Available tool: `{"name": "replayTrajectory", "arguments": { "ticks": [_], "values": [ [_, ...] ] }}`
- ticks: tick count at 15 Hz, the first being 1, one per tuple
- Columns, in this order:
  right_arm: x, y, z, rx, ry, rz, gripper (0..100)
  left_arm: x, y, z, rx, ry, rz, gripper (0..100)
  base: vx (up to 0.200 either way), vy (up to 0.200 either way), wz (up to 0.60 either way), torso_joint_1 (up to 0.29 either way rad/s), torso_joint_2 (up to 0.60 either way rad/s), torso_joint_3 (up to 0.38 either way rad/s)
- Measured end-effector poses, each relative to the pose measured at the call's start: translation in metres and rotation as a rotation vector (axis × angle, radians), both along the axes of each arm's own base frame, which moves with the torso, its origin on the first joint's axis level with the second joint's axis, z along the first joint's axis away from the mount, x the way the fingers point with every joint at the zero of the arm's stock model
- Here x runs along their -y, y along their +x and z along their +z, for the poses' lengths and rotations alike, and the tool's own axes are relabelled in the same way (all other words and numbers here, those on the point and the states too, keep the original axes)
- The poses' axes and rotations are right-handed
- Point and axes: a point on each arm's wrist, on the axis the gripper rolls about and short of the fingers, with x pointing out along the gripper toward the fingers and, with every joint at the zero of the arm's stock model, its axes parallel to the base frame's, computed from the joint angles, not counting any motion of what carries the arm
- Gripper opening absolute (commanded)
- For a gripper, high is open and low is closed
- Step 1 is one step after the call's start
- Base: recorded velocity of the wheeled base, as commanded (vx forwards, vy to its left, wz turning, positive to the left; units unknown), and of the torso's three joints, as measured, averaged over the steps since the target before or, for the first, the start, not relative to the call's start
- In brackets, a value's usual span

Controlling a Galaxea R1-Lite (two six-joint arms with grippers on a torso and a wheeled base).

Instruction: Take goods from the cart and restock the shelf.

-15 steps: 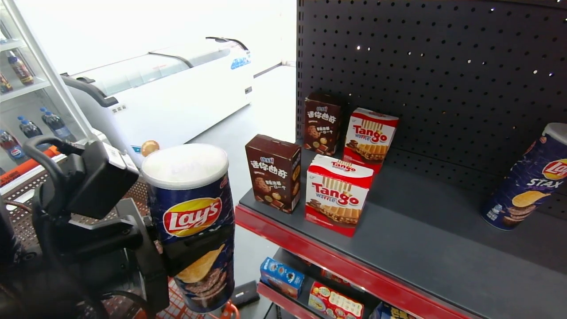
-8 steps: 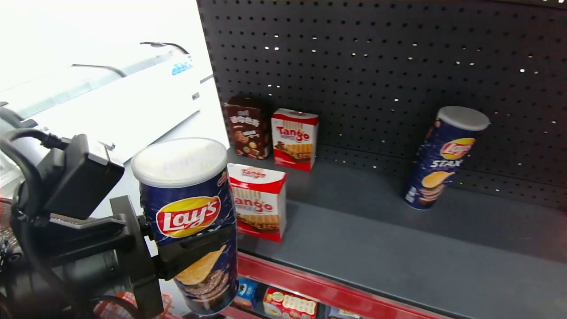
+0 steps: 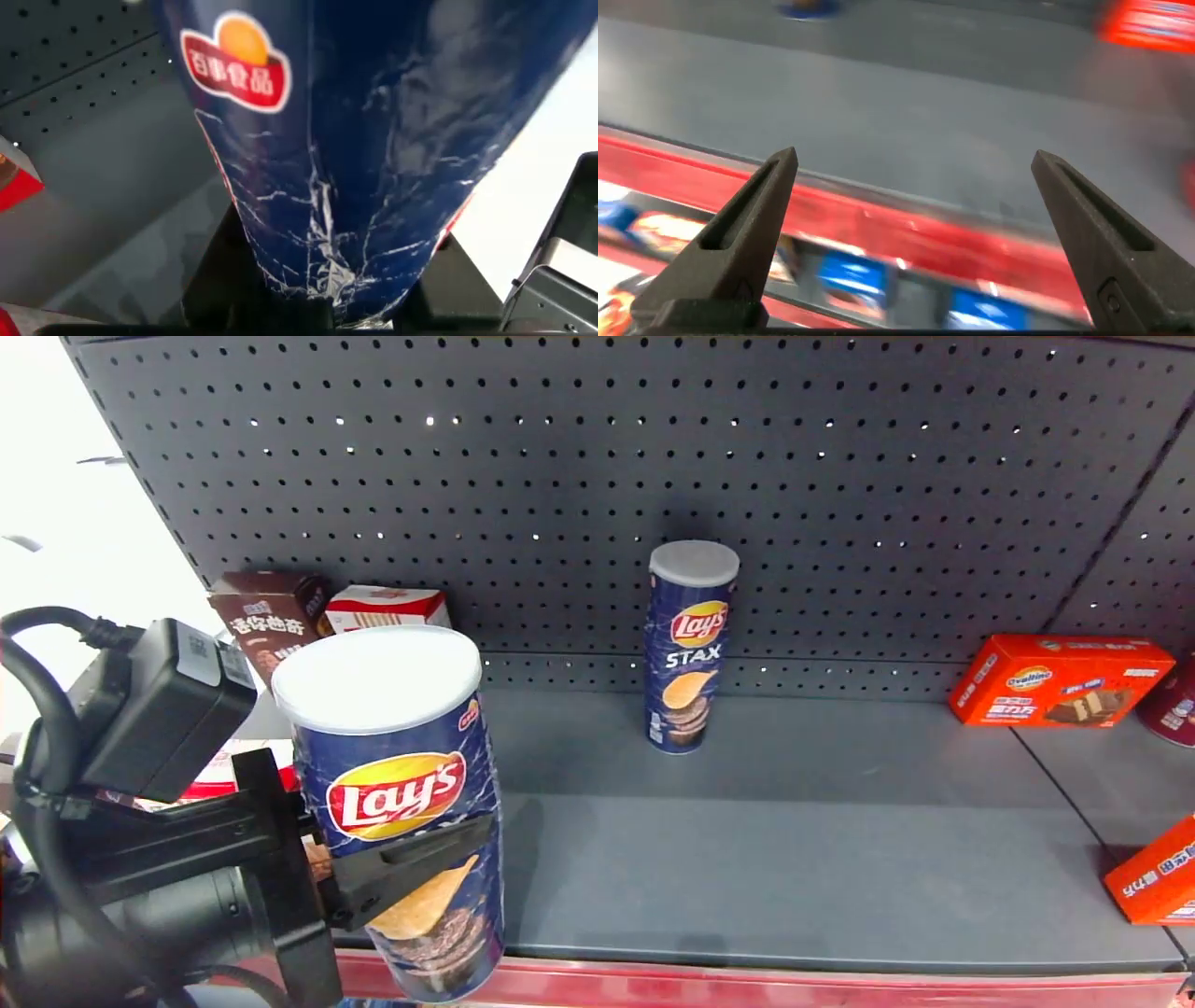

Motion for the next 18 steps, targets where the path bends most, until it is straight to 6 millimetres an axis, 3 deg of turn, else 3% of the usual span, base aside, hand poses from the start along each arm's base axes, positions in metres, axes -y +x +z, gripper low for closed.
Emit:
{"name": "replayTrajectory", "arguments": {
  "ticks": [9, 18],
  "values": [
    [0.0, 0.0, 0.0, 0.001, 0.0, -0.001, 100, -0.001, 0.0, -0.001, -0.016, -0.012, 0.007, 0, 0.0, 0.0, -0.07, 0.0, 0.0, 0.0],
    [0.0, 0.0, 0.003, -0.001, -0.02, 0.02, 100, 0.004, -0.001, 0.014, 0.05, -0.068, -0.052, 0, 0.0, 0.0, 0.0, 0.0, 0.0, 0.0]
  ]
}}
